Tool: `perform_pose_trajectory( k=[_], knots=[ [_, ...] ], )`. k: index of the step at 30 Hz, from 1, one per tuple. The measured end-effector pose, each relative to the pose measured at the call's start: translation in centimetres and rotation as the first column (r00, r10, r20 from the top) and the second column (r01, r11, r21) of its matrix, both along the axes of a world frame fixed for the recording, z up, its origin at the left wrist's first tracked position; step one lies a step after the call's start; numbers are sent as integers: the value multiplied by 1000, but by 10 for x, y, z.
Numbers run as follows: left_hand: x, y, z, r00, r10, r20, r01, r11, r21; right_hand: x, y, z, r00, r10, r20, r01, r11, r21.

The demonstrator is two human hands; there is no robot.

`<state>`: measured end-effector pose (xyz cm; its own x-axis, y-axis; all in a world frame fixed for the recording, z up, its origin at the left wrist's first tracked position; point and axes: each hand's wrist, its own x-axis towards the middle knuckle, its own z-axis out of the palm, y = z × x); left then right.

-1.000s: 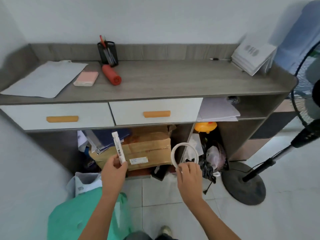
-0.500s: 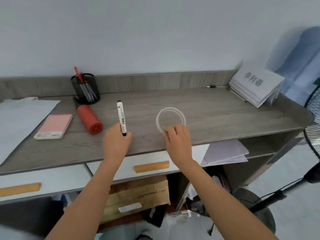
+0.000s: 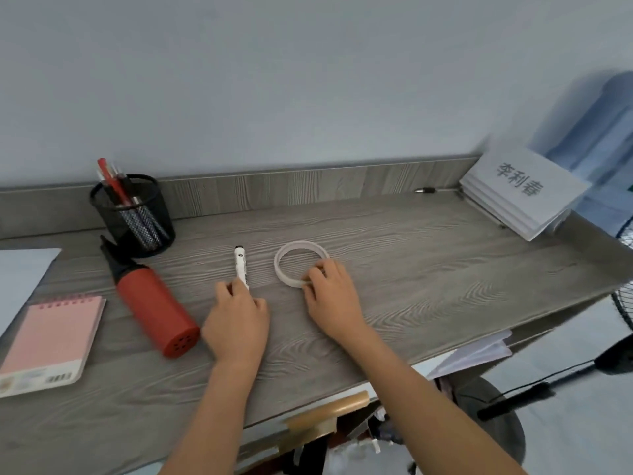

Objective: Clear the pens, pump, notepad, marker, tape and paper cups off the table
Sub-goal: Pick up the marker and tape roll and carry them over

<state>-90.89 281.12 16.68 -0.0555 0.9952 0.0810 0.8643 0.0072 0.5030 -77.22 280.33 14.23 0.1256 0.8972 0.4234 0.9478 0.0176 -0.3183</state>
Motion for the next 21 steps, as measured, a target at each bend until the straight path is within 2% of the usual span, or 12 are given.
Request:
perform_pose_trajectory(
  k=[5,8,12,16,19,21],
  knots=[
    [-1,2,-1,1000,-12,16,11,999,32,-5,-3,6,999,-54,5,54,998,36],
    [-6,-2,-2,998,-54,31,50,992,112,-7,-17,10,987,-123,-107,130,989,65],
    [-7,-8,-1,978,-204,47,190,960,204,-7,-60,7,951,-259,-168,286,944,162],
    [-9,-10,-3,937,-345,51,314,899,304,2,-114,-14,891,-441,-109,453,876,165],
    [-10,-15,-2,898,-436,64,398,864,307,4,-162,-34,846,-532,18,530,845,75],
    [-11,-17,2,879,-473,65,429,842,327,0,-193,-43,826,-563,29,563,827,3]
  ],
)
